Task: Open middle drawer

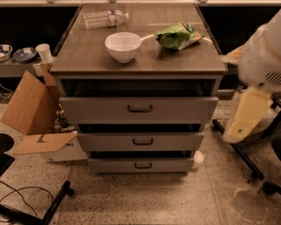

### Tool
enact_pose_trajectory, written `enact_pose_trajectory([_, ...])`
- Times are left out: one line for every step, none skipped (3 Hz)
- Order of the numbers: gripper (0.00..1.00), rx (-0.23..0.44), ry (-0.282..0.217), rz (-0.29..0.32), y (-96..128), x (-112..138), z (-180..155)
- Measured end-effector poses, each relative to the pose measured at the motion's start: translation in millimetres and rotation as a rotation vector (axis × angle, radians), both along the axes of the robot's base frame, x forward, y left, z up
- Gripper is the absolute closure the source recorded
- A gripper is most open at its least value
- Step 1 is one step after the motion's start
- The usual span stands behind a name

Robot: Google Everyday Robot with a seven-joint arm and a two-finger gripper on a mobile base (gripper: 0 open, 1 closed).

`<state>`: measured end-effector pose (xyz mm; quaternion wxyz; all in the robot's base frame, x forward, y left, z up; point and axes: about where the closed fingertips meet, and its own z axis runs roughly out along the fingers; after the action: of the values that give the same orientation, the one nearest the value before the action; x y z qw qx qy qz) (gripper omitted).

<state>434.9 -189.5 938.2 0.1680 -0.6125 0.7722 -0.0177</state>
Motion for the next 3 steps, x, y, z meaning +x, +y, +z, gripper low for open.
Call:
enact_pose_trajectory([0.00,0.025,0.000,0.046,39.5,-3.8,-60.0])
enact_pose_trajectory([0.00,0.004,0.027,0.081,70.5,-0.5,-144.5])
enact_pose_trajectory([0.00,-0.022,0.075,0.101,96.8,13.3,-258.8])
